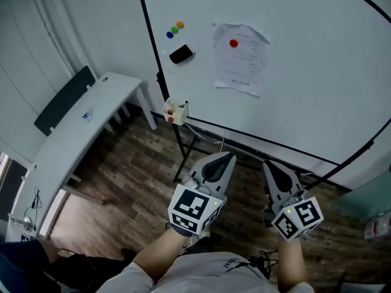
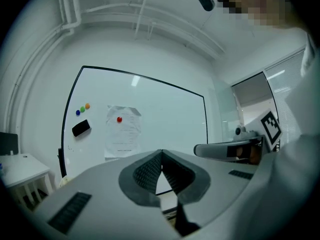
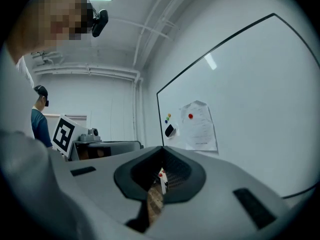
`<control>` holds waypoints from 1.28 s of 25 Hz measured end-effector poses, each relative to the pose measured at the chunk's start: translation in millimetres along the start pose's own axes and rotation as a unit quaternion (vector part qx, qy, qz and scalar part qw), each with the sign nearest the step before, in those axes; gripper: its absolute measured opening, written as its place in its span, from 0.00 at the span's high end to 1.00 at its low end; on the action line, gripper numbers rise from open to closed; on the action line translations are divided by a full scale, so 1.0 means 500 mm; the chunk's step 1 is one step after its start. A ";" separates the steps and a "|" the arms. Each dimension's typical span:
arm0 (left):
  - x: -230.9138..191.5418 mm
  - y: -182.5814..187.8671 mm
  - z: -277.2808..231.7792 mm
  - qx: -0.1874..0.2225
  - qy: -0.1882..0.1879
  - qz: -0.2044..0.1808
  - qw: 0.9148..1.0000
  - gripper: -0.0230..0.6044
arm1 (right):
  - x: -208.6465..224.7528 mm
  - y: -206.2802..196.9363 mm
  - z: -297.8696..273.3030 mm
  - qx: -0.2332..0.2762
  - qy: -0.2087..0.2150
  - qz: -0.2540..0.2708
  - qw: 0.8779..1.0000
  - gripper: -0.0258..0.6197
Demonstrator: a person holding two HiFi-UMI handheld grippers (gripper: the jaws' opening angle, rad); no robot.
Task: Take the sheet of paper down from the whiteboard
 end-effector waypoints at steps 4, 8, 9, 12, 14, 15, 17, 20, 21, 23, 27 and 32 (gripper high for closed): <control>-0.097 0.009 -0.055 0.002 -0.009 -0.007 1.000 0.94 | 0.022 -0.008 -0.098 -0.005 -0.016 0.008 1.000 0.94; -0.165 0.020 -0.117 0.011 -0.025 -0.023 0.999 0.94 | 0.059 -0.008 -0.163 -0.004 -0.042 0.015 0.999 0.94; -0.180 0.021 -0.132 0.012 -0.027 -0.025 0.999 0.94 | 0.067 -0.008 -0.176 -0.005 -0.046 0.019 0.999 0.94; -0.213 0.017 -0.176 0.013 -0.029 -0.023 0.999 0.94 | 0.091 -0.001 -0.210 -0.004 -0.056 0.033 0.998 0.94; -0.227 0.023 -0.206 0.017 -0.029 -0.029 0.999 0.94 | 0.112 0.011 -0.230 -0.001 -0.062 0.045 0.997 0.94; -0.234 0.028 -0.221 0.021 -0.027 -0.031 0.999 0.94 | 0.123 0.018 -0.242 0.002 -0.062 0.052 0.997 0.94; -0.251 0.038 -0.251 0.028 -0.021 -0.035 0.999 0.94 | 0.142 0.032 -0.267 0.009 -0.059 0.068 0.996 0.94; -0.272 0.058 -0.299 0.039 -0.010 -0.048 0.998 0.94 | 0.174 0.061 -0.307 0.024 -0.046 0.092 0.994 0.94; -0.277 0.068 -0.314 0.042 -0.006 -0.053 0.998 0.94 | 0.184 0.073 -0.320 0.029 -0.040 0.098 0.994 0.94; -0.287 0.089 -0.340 0.050 0.004 -0.065 0.997 0.94 | 0.202 0.102 -0.347 0.040 -0.026 0.111 0.993 0.94; -0.318 0.133 -0.401 0.065 0.035 -0.085 0.994 0.94 | 0.238 0.160 -0.403 0.064 0.001 0.142 0.988 0.94; -0.358 0.166 -0.466 0.091 0.085 -0.098 0.987 0.94 | 0.284 0.206 -0.459 0.076 0.017 0.185 0.980 0.94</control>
Point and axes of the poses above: the fingertips, and each gripper's own axes: z backward along the fingers, x to its right, y out of its top, the point moved 1 cm from there along z, backward along the fingers, and after that the axes turned 4 degrees about x, right-handed, at the moved point
